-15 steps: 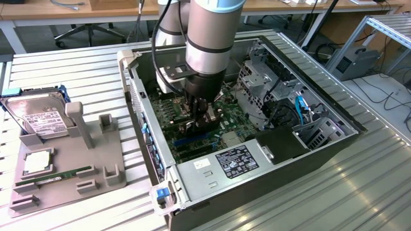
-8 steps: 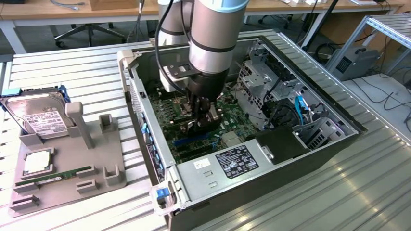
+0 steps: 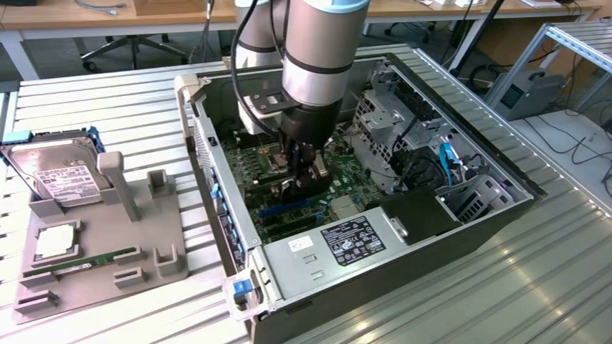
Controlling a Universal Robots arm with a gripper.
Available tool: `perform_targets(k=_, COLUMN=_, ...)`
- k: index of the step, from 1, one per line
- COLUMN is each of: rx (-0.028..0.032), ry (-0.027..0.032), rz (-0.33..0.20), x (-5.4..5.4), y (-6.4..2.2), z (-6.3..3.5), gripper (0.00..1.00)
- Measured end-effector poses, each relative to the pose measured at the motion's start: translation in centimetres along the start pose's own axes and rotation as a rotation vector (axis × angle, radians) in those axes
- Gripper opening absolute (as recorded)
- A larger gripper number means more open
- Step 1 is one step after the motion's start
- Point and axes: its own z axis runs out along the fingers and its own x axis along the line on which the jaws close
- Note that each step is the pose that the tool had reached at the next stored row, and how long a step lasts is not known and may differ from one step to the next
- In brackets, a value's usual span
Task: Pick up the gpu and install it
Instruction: 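Insert the gpu into the slot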
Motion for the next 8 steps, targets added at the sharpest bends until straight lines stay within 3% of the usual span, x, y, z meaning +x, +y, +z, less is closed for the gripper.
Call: perform_targets(k=8, rx=-0.0004, ry=-0.0003, rz=0.000, x=0.03, y=-0.11, z=-0.94, gripper=0.27)
